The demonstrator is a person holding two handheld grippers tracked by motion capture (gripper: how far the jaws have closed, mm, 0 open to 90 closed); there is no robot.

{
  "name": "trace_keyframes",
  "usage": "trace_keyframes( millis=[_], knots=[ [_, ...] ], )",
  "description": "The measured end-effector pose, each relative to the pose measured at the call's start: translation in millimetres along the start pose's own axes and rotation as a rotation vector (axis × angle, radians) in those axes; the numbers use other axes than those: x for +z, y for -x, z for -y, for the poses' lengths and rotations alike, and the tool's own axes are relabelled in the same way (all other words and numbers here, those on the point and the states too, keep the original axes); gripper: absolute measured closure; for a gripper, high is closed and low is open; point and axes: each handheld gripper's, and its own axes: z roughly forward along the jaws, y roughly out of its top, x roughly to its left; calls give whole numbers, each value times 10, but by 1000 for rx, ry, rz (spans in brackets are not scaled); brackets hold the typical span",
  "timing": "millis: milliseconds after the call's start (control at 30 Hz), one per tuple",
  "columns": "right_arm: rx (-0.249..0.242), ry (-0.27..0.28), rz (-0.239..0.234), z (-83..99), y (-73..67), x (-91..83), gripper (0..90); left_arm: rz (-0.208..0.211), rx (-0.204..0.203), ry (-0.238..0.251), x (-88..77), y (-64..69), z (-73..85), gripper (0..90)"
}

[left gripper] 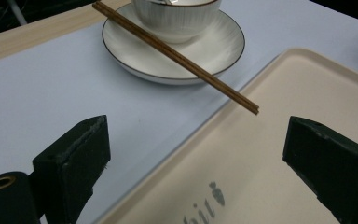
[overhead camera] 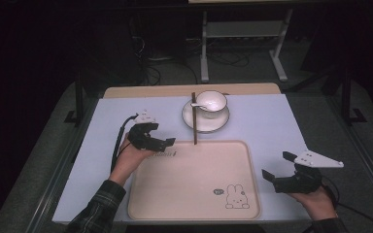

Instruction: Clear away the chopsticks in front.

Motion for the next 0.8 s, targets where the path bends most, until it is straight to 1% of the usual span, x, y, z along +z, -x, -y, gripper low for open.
trace_keyframes(
  millis=[100, 200, 267, 367, 400, 433, 500, 533, 567, 600, 633, 700, 733, 767, 800],
  knots=[
    [2, 2, -1, 0, 1, -1, 0, -3, 3, -5, 80, -12, -88, 67],
    [2, 2, -2, 1, 2, -2, 0, -2, -5, -4, 168, -15, -173, 67],
    [2, 2, -1, 1, 4, -2, 0, -6, -3, -9, 235, -17, -223, 68],
    [2, 1, -2, 3, 8, -2, 0, -1, -15, -18, 354, -34, -281, 72],
    [2, 1, -2, 3, 8, -2, 0, -1, -15, -18, 354, -34, -281, 73],
    [3, 1, -3, 4, 10, -3, 0, 4, -20, -26, 432, -45, -315, 76],
    [4, 2, -4, 5, 11, -5, 0, 12, -28, -28, 505, -52, -346, 110],
    [4, 2, -4, 5, 11, -5, 0, 12, -28, -28, 505, -52, -346, 125],
    [6, 3, -4, 7, 15, -6, 0, 13, -38, -40, 586, -60, -375, 129],
    [6, 3, -4, 7, 15, -6, 0, 13, -38, -40, 586, -60, -375, 133],
    [7, 4, -6, 8, 15, -7, 0, 14, -48, -56, 666, -68, -407, 139],
    [8, 5, -7, 9, 15, -7, 0, 9, -57, -71, 747, -65, -442, 160],
    [7, 4, -8, 9, 15, -7, 0, 9, -57, -71, 747, -65, -442, 174],
    [7, 4, -9, 9, 15, -7, 0, 3, -54, -104, 833, -54, -480, 211],
    [8, 4, -9, 9, 15, -7, 0, -6, -53, -116, 881, -43, -497, 226]
  ],
)
